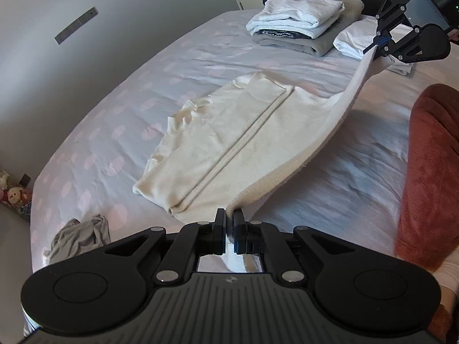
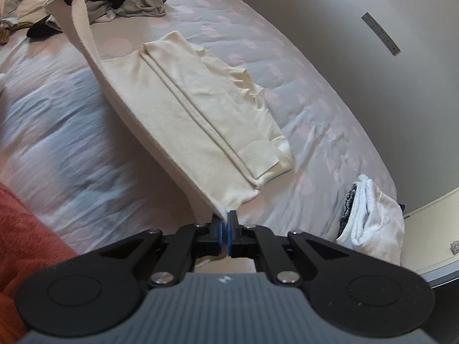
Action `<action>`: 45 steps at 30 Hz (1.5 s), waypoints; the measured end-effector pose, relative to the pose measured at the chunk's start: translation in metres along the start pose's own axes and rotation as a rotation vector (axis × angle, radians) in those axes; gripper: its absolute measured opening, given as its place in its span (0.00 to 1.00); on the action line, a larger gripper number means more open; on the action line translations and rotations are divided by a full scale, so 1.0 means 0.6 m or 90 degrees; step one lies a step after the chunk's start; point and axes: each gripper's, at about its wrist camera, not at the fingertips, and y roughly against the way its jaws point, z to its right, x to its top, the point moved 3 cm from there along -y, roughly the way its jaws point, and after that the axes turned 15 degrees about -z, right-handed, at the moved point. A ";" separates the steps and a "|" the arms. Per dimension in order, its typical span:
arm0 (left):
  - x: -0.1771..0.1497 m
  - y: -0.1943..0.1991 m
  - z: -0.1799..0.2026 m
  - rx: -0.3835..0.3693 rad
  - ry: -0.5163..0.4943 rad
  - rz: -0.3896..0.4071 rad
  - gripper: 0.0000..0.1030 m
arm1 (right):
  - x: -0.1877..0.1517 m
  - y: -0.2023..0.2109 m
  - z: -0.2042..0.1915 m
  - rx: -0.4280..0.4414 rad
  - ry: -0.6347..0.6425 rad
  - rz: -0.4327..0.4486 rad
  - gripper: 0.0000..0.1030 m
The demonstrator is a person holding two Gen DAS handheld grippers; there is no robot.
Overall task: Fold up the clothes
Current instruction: 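Lift the hem with both grippers and fold it over toward the collar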
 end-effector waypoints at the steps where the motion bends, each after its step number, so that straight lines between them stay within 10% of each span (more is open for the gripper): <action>1: 0.011 -0.002 -0.011 0.007 0.000 0.002 0.03 | 0.010 -0.002 0.011 -0.006 0.000 0.002 0.04; 21: 0.240 -0.179 -0.230 0.095 0.016 -0.014 0.03 | 0.273 -0.209 0.247 -0.069 -0.028 -0.005 0.04; 34: 0.269 -0.443 -0.308 0.036 0.075 -0.081 0.03 | 0.356 -0.493 0.265 0.034 -0.064 -0.051 0.04; 45: 0.255 -0.496 -0.330 0.052 0.180 -0.067 0.19 | 0.337 -0.511 0.265 0.036 -0.124 -0.045 0.28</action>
